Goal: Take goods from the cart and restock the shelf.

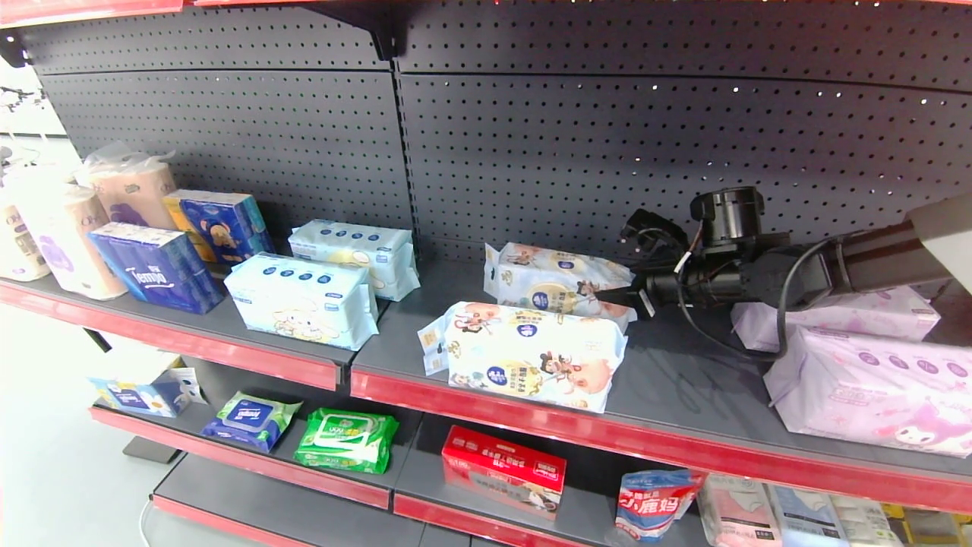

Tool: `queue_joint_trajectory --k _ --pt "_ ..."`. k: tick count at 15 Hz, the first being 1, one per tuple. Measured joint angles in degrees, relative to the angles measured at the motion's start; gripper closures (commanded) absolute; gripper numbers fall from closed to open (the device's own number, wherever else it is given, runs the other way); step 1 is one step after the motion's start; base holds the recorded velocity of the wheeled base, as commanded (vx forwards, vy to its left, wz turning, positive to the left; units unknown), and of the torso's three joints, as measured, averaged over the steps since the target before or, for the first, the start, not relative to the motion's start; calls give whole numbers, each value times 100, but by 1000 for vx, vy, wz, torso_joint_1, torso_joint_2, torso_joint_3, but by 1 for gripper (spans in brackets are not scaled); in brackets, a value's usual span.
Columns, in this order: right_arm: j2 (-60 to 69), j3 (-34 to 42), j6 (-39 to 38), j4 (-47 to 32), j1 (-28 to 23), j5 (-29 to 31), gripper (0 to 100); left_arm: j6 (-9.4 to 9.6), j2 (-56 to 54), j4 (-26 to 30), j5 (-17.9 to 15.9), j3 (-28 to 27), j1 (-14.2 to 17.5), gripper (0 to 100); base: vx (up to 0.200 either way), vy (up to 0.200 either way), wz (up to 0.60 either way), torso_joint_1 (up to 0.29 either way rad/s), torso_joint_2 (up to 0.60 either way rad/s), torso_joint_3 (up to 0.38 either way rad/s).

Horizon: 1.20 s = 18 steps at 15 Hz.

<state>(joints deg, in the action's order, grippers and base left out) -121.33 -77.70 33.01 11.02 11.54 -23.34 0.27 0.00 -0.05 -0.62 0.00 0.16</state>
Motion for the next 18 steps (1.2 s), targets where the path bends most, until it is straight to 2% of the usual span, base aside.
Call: queue_joint_trajectory --k 3,11,12,18 --pt "16 202 0 430 22 22 100 0 0 0 0 0 0 0 0 0 0 0 0 0" --pt "107 356 -4 422 2 39 100 0 0 2 0 0 0 0 0 0 0 0 0 0" --pt "111 389 2 422 5 41 0 0 0 0 0 0 0 0 0 0 0 0 0 0" --pt "223 530 -52 433 -24 104 0 0 0 0 2 0 0 0 0 0 0 0 0 0"
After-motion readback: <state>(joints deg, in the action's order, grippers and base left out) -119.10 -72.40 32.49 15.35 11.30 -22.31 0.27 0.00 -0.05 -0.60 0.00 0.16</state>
